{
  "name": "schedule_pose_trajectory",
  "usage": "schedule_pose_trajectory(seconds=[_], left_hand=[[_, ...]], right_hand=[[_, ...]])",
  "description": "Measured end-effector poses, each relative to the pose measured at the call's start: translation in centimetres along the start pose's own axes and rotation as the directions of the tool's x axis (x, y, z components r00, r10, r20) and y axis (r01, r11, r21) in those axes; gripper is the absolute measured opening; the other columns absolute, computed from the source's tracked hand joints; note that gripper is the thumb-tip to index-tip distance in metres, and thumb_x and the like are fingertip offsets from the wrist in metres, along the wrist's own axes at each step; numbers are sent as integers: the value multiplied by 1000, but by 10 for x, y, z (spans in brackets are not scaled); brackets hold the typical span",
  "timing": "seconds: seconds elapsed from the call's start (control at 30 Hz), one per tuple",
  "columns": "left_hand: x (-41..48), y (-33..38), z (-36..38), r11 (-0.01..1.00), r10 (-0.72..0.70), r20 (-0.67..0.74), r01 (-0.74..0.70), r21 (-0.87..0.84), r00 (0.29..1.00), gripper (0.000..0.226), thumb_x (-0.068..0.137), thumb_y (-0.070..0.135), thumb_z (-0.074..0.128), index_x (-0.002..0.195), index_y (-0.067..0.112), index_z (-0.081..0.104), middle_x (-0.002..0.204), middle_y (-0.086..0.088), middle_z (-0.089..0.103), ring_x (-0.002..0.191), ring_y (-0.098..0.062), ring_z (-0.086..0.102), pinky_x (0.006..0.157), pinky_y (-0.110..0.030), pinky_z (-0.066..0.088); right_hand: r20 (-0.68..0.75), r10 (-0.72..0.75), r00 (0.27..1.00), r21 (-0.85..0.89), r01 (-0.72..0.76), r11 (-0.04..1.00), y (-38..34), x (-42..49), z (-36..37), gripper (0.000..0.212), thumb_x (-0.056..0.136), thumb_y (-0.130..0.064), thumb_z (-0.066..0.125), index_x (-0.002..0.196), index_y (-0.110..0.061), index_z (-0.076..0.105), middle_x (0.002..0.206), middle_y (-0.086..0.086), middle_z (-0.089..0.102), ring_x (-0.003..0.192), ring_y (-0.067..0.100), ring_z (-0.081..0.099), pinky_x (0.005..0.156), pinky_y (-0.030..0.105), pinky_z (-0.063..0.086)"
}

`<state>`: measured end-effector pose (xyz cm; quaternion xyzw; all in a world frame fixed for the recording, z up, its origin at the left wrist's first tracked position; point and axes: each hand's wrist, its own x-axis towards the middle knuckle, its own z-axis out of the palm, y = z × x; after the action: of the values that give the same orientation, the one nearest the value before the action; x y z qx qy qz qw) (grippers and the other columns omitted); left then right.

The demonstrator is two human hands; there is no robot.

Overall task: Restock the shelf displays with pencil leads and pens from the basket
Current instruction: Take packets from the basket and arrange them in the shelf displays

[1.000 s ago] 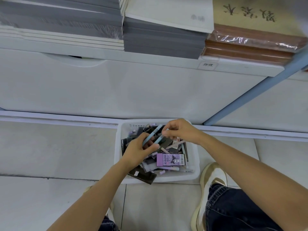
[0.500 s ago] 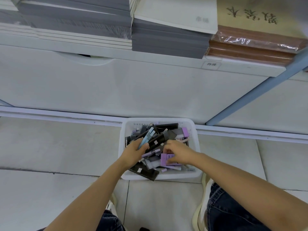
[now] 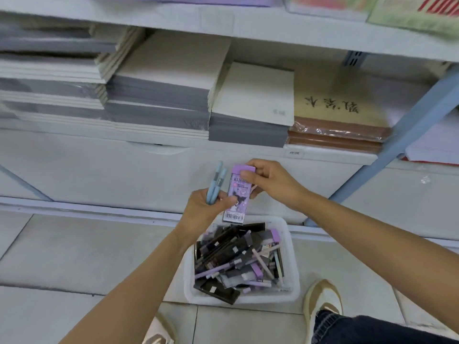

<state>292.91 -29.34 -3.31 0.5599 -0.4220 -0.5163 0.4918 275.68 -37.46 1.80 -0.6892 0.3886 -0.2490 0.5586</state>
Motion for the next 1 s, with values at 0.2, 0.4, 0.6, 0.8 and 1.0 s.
schedule_pose_trajectory(seconds=[0.2, 0.4, 0.6, 0.8, 1.0], left_hand=[[-6, 130, -33, 938, 346, 39, -345, -20, 937, 25, 87, 33, 68, 64, 28, 62, 47, 14, 37, 40, -3, 27, 40, -13, 26], [-8, 230, -68, 783, 621, -153, -615, 92, 769, 30, 101, 29, 44, 79, 19, 62, 57, 12, 40, 50, -8, 29, 47, -20, 26], [-6, 269, -106, 708, 692, -236, -577, 407, 682, 26, 103, 36, 42, 99, 22, 64, 76, 3, 68, 59, -16, 58, 49, -22, 43], [-4, 271, -116, 742, 632, -172, -526, 416, 756, 30, 104, 31, 39, 106, 16, 65, 109, 9, 69, 57, -22, 63, 54, -22, 45], [0, 270, -115, 746, 638, -207, -530, 403, 742, 28, 104, 31, 40, 97, 20, 64, 104, 11, 70, 55, -25, 63, 62, -34, 51]], right_hand=[[6, -298, 955, -78, 298, 951, -131, 0, -15, 14, 96, -10, 55, 107, -3, 60, 86, 7, 73, 77, 17, 71, 65, 28, 60], [-137, -586, 799, -118, 574, 810, -245, 4, -25, 9, 96, -9, 55, 104, -10, 60, 87, 1, 69, 80, 13, 69, 65, 27, 59], [-326, -672, 664, -188, 651, 735, -316, 42, -39, 10, 97, -9, 55, 106, -13, 58, 91, 5, 63, 77, 10, 63, 65, 25, 59], [-266, -696, 667, -402, 579, 709, -335, 90, -31, 10, 97, -8, 54, 106, -6, 57, 91, 10, 60, 82, 23, 65, 70, 37, 61], [-123, -691, 712, -602, 500, 623, -326, 109, -17, 11, 97, -12, 54, 105, -6, 58, 98, 7, 62, 94, 27, 66, 74, 35, 59]])
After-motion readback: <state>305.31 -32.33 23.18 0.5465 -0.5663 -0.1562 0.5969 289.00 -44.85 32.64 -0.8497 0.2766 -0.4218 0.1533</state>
